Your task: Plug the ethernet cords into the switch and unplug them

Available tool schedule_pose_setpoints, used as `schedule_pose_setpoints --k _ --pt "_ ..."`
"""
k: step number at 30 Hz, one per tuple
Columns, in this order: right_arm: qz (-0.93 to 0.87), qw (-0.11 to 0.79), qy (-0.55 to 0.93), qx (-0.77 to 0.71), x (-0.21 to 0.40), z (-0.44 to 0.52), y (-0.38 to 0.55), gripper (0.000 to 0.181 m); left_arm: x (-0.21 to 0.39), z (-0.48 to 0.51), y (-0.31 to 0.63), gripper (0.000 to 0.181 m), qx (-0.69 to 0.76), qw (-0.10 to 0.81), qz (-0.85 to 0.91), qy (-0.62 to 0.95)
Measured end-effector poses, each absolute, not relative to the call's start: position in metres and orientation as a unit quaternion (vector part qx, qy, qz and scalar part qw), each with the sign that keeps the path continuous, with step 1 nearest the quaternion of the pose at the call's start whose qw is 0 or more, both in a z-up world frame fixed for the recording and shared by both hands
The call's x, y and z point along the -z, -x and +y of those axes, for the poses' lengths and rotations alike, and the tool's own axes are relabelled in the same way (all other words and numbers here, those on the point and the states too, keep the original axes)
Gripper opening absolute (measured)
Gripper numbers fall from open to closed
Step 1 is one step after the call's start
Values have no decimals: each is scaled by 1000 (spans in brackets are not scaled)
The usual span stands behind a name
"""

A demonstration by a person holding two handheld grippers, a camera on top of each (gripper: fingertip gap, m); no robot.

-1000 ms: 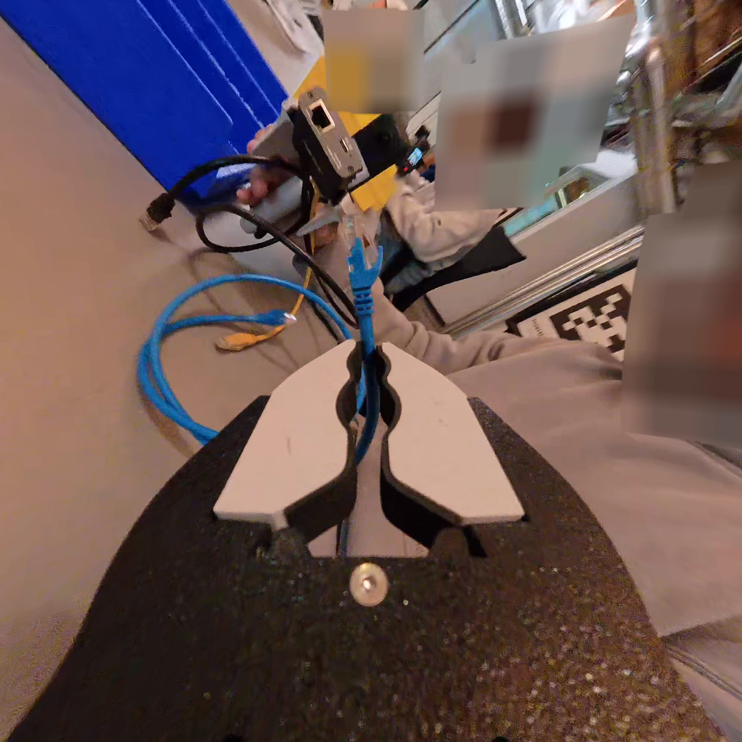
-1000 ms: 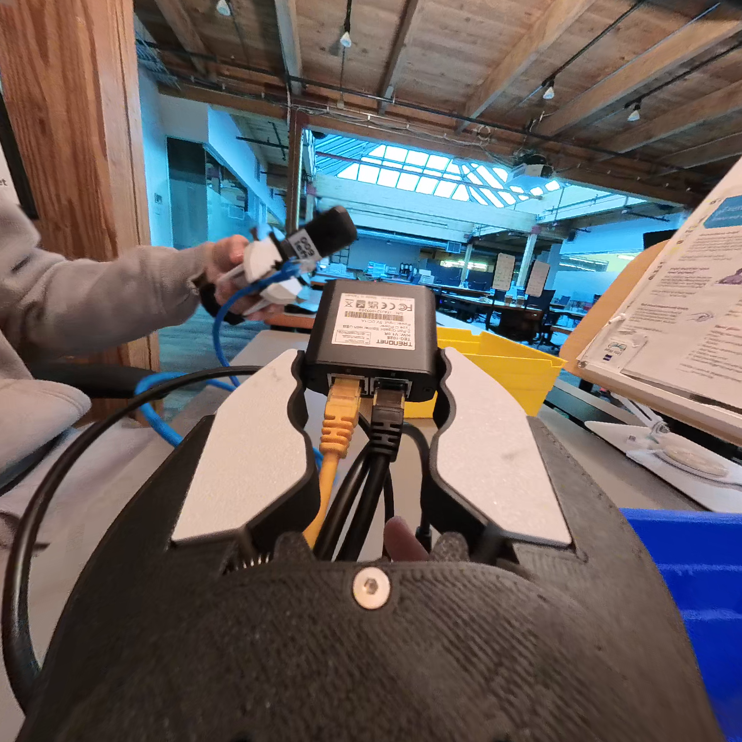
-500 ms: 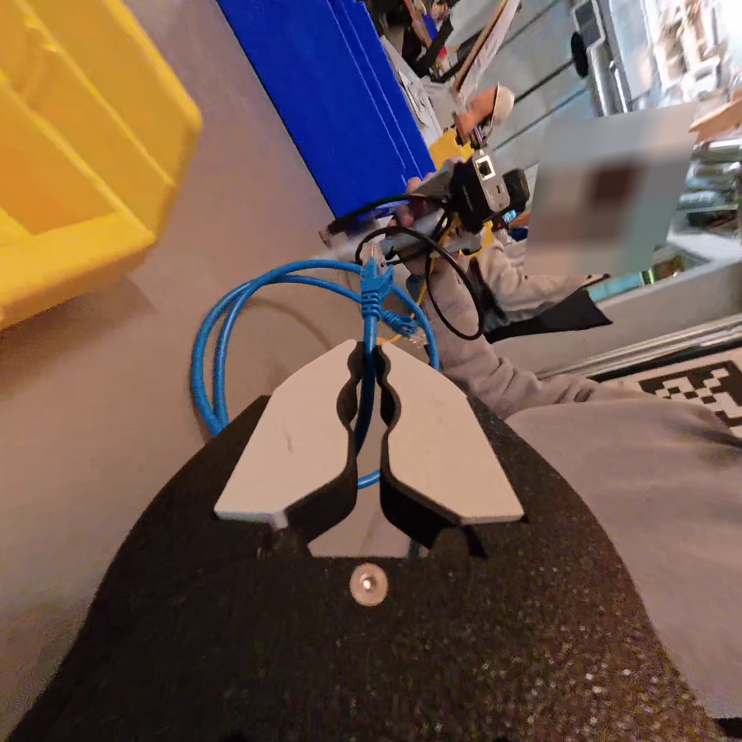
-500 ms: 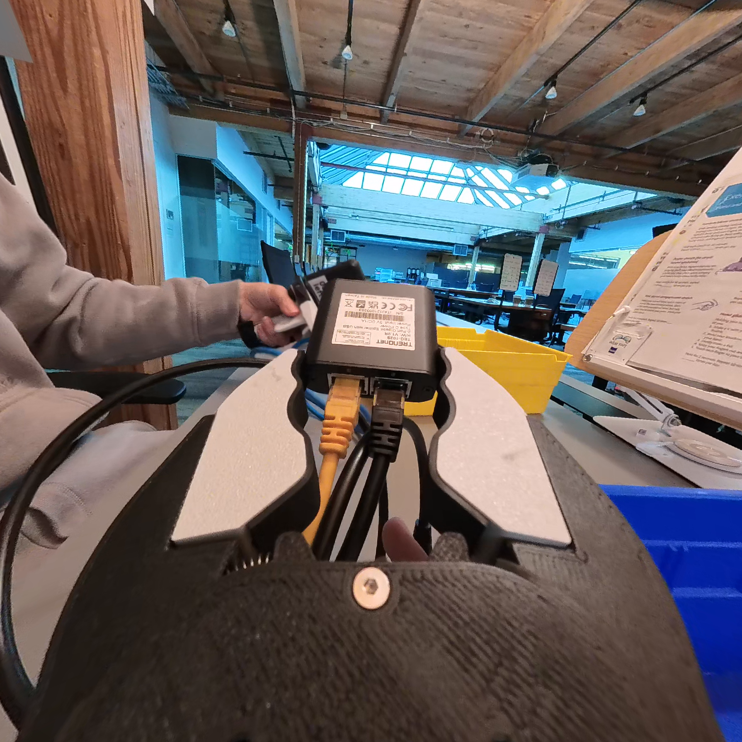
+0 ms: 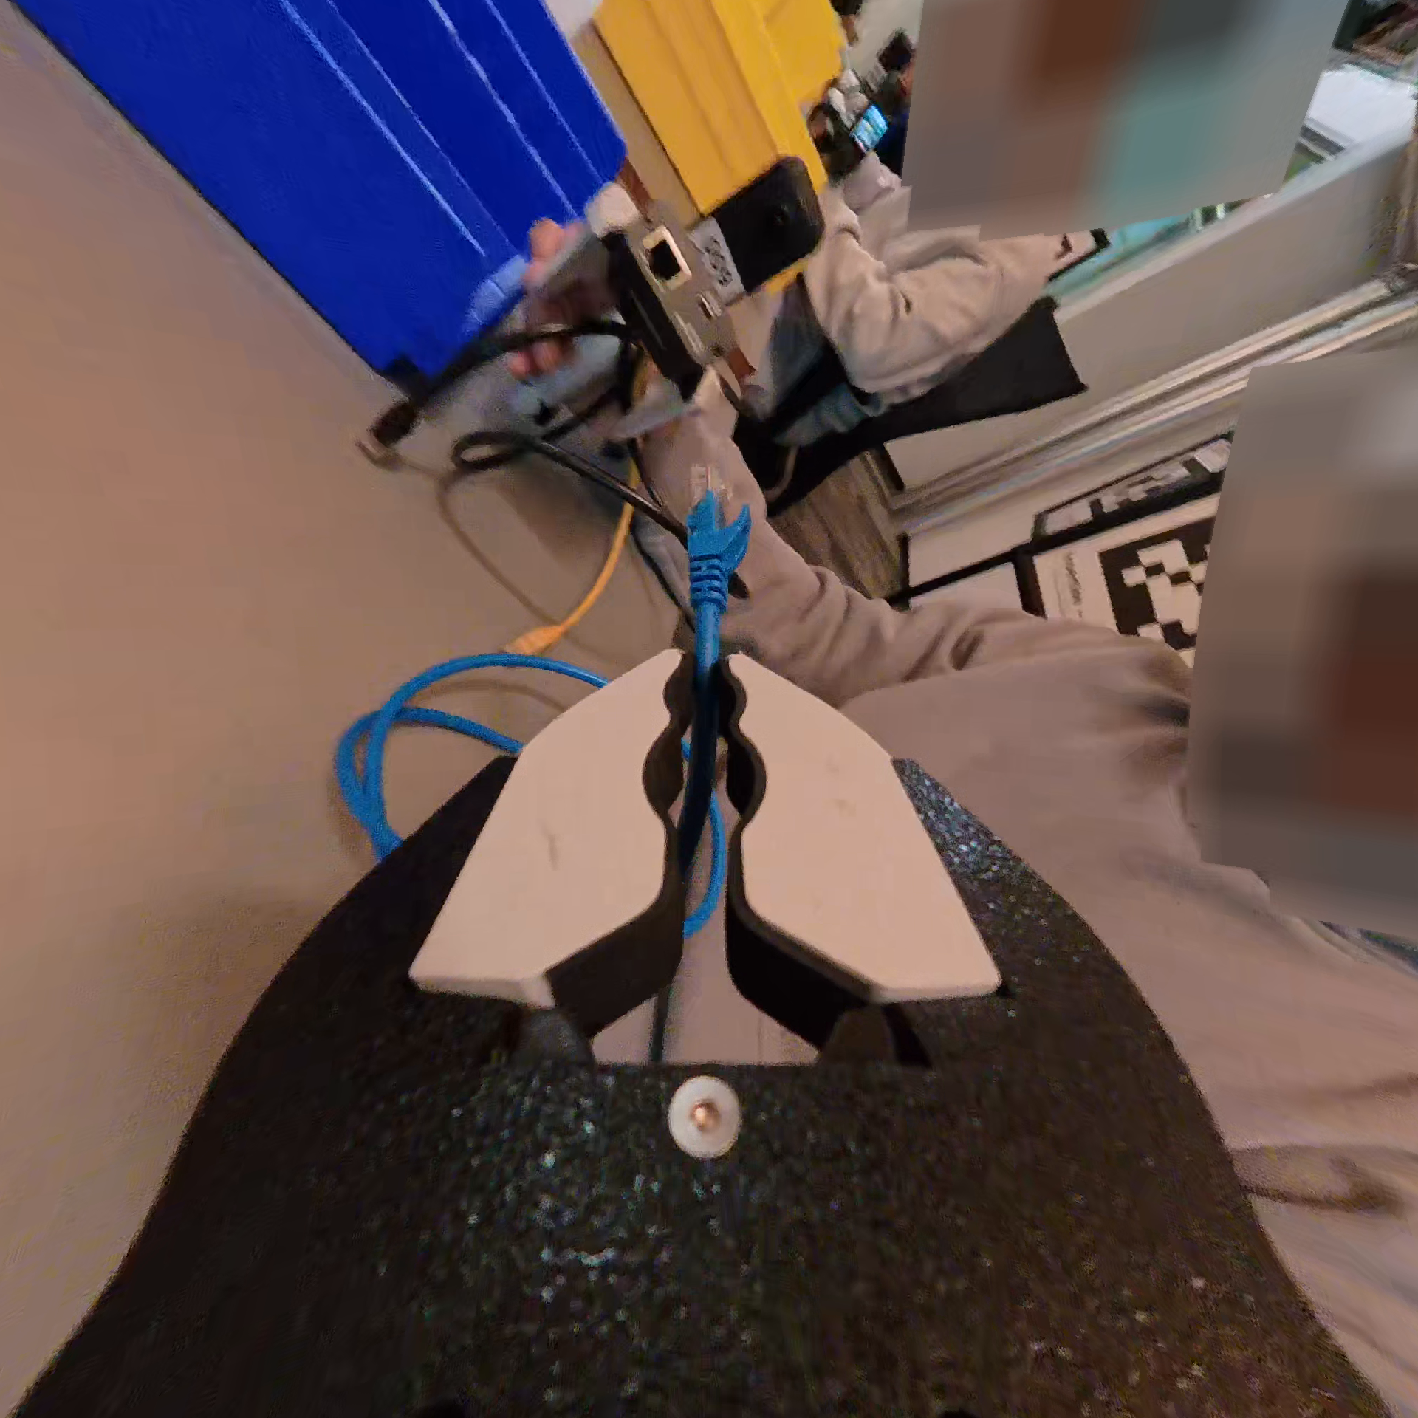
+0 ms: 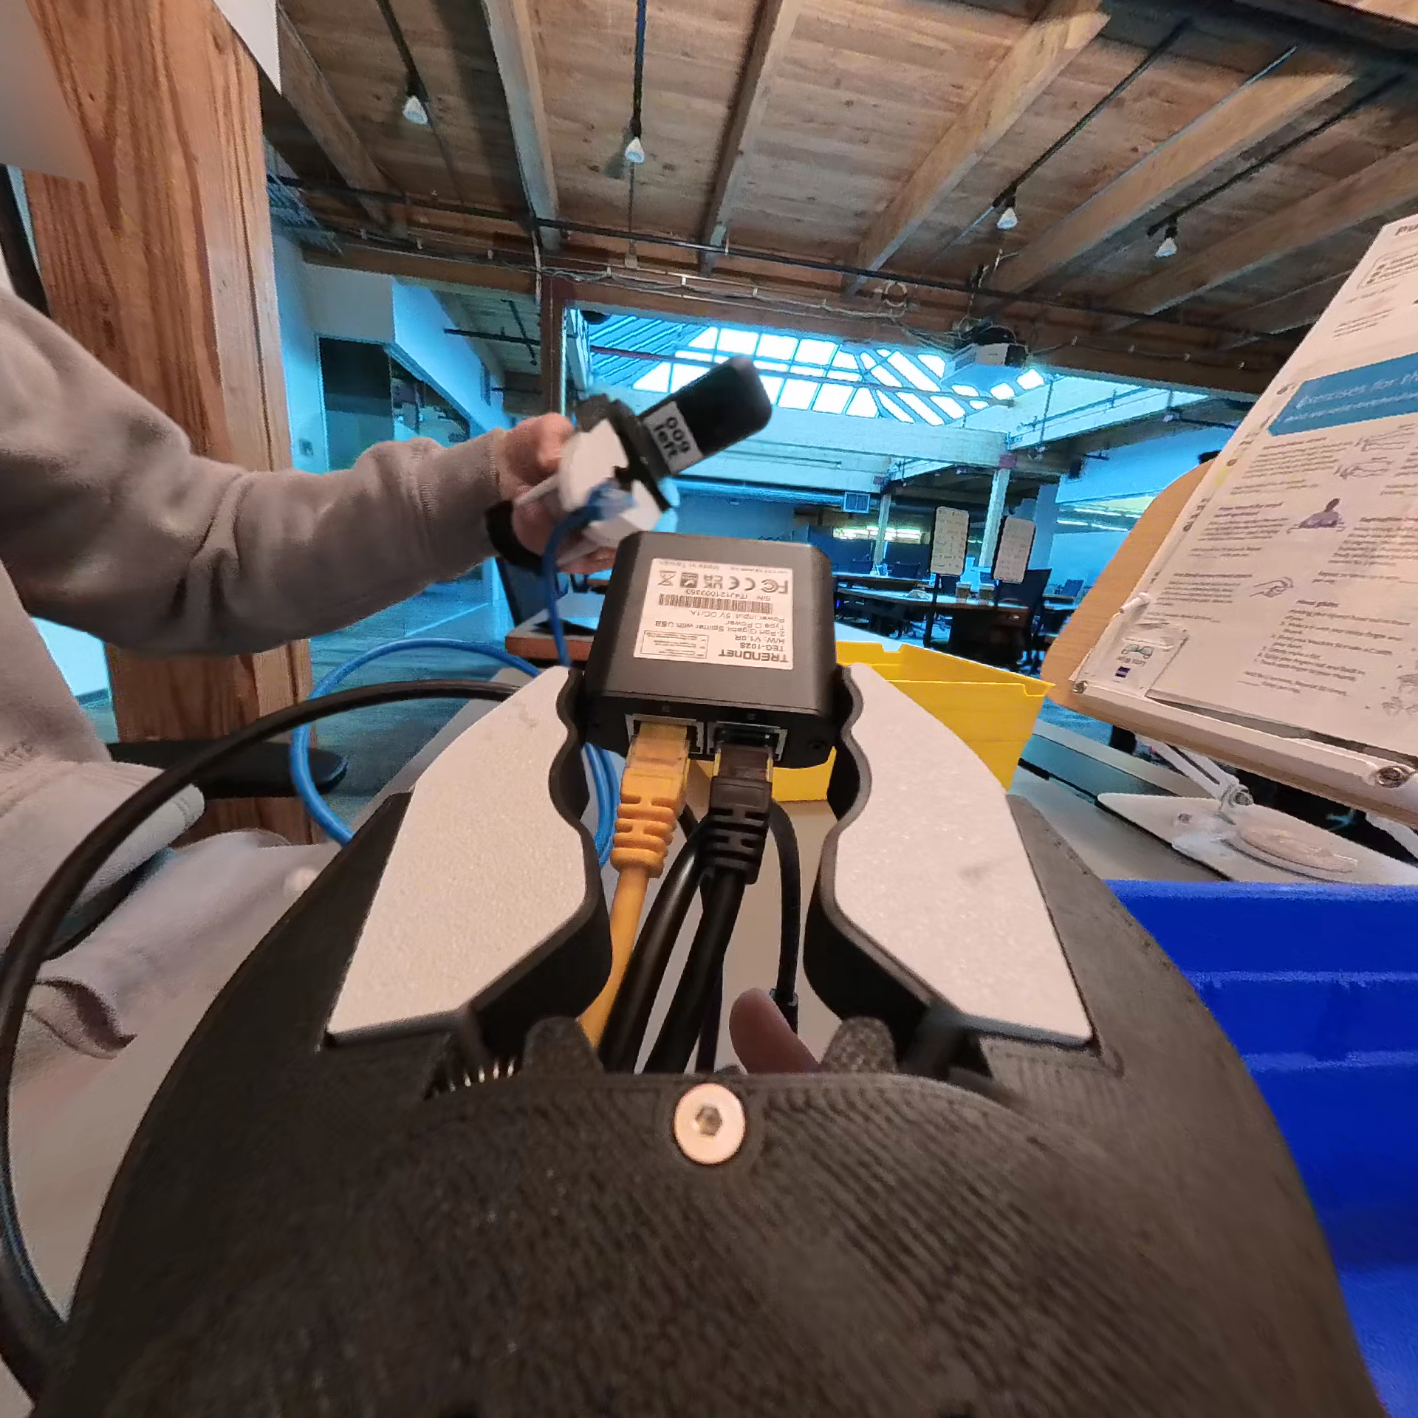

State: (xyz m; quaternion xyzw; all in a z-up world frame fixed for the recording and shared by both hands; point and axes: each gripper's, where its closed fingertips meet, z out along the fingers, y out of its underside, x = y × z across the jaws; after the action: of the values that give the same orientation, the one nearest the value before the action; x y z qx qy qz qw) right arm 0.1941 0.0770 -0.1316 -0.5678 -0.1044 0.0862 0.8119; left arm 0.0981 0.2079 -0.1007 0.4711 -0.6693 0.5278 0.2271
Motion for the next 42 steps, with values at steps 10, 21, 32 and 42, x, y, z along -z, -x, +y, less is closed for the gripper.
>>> schedule_pose_setpoints --k 10,21,32,42 --pt "-97 817 562 -88 132 75 -198 62 75 243 -194 5 -466 -249 -774 -348" --pt "-90 821 557 -87 132 72 -203 62 220 195 -132 5 56 -452 -860 230" --pt "-92 819 559 -87 133 72 -201 62 230 246 -115 5 151 -597 -739 272" --pt "-94 817 562 -89 133 74 -199 62 261 304 -69 48 80 -503 -849 142"
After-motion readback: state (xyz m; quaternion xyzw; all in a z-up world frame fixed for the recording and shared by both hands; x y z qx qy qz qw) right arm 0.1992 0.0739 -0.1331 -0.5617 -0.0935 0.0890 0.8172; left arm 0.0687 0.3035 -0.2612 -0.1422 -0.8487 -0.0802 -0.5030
